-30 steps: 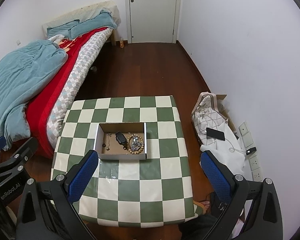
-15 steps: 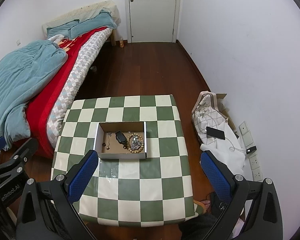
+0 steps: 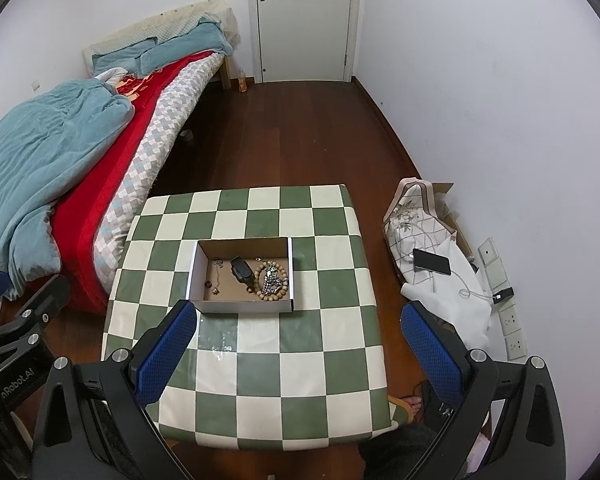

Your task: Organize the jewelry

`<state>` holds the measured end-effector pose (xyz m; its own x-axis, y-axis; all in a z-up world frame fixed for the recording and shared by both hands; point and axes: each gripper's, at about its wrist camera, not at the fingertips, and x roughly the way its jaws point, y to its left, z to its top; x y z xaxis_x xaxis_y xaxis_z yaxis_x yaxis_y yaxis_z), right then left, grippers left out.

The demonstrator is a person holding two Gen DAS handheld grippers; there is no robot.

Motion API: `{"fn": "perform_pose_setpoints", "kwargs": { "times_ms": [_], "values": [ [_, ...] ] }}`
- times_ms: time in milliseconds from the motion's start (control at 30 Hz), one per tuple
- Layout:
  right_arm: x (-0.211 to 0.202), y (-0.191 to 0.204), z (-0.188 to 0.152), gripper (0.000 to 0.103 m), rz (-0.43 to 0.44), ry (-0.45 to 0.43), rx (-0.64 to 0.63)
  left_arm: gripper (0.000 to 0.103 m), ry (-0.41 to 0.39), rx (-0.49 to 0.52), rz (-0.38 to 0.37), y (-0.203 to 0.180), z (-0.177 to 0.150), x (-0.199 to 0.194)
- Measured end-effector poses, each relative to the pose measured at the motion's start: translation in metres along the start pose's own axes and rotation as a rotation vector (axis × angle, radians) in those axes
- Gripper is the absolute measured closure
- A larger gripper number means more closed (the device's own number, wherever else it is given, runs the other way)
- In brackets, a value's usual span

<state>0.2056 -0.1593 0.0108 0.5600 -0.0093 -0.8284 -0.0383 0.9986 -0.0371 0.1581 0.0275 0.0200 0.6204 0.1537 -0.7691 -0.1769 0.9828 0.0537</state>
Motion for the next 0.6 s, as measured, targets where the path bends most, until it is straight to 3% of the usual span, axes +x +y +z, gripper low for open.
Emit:
{"fn": "perform_pose_setpoints", "kwargs": {
  "times_ms": [600],
  "values": [
    [-0.0007,-0.0027,0.0013,0.0,0.0,-0.002,0.005,0.001,-0.005,0.006,-0.003,-0.001,-0.0006,-0.003]
  ]
}}
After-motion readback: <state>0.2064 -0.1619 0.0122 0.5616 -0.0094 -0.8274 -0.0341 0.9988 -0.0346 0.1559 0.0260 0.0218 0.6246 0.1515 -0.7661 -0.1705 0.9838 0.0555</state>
